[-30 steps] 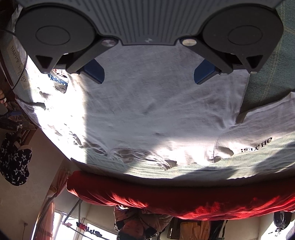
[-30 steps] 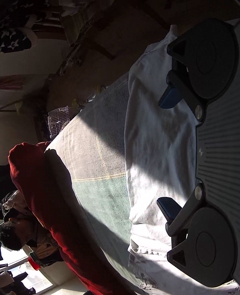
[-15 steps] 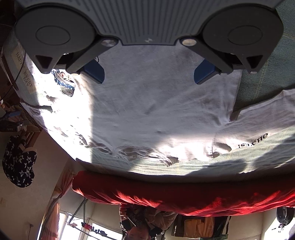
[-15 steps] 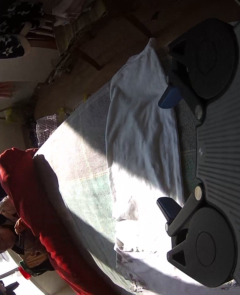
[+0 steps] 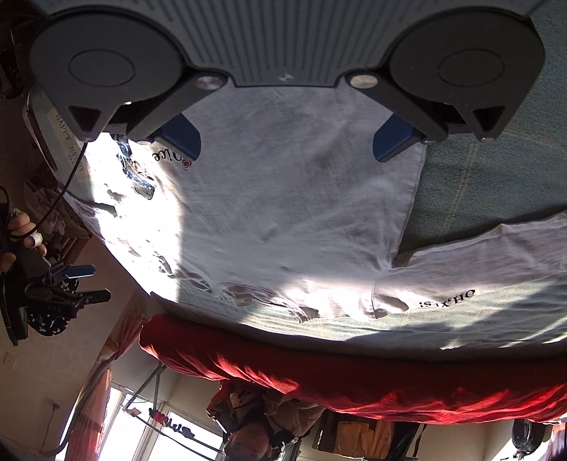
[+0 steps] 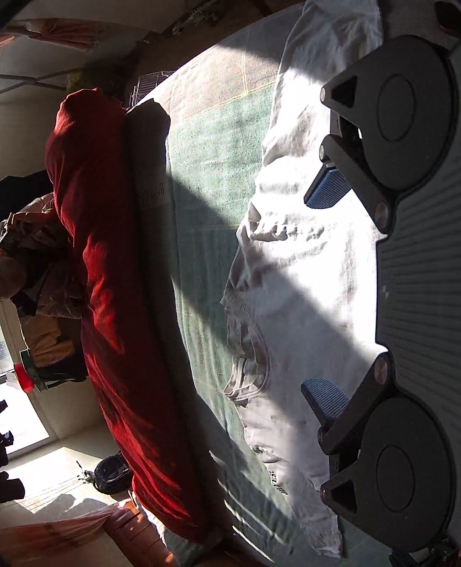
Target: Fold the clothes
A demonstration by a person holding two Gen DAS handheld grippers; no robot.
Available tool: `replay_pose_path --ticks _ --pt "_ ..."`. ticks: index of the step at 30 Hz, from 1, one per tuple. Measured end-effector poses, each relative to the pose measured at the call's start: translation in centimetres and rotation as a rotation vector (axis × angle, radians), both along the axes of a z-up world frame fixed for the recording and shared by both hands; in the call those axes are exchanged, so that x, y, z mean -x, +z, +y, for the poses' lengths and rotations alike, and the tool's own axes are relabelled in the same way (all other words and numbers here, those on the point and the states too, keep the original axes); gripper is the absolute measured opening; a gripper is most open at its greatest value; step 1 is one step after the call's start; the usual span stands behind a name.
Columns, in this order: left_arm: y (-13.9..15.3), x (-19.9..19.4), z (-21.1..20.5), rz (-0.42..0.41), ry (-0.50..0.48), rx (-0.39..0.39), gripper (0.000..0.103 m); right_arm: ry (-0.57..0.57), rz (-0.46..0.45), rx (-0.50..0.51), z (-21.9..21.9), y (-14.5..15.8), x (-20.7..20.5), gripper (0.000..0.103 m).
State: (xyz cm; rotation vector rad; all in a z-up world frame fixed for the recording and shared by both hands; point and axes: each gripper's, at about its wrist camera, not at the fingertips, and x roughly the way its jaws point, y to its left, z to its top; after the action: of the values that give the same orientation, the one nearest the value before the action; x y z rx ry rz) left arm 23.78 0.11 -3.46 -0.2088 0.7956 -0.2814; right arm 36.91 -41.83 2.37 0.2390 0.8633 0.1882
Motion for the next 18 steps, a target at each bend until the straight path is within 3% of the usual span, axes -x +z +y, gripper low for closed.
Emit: replay_pose_path --ticks 9,11,14,18 --pt "-0.5 -4.6 1.3 -0.019 -0.021 -0.009 0.102 -0.046 0.110 -0.171 1.8 -9.4 -11.8 0.103" --pt "-0.5 -5.9 1.3 -0.012 -0.026 0.015 0.102 -0.031 0.121 -0.145 2.1 -10.5 -13.9 0.103" --pt "-0.6 -7.9 1.3 0.017 -0.021 0.066 0.102 -0.054 0.087 -0.020 1.9 -12.2 -16.8 0.103" --pt "0.0 -9.6 1.1 0.120 -0.006 0.075 0.102 -0.114 0.072 -0.038 0.6 -11.3 -17.7 0.103"
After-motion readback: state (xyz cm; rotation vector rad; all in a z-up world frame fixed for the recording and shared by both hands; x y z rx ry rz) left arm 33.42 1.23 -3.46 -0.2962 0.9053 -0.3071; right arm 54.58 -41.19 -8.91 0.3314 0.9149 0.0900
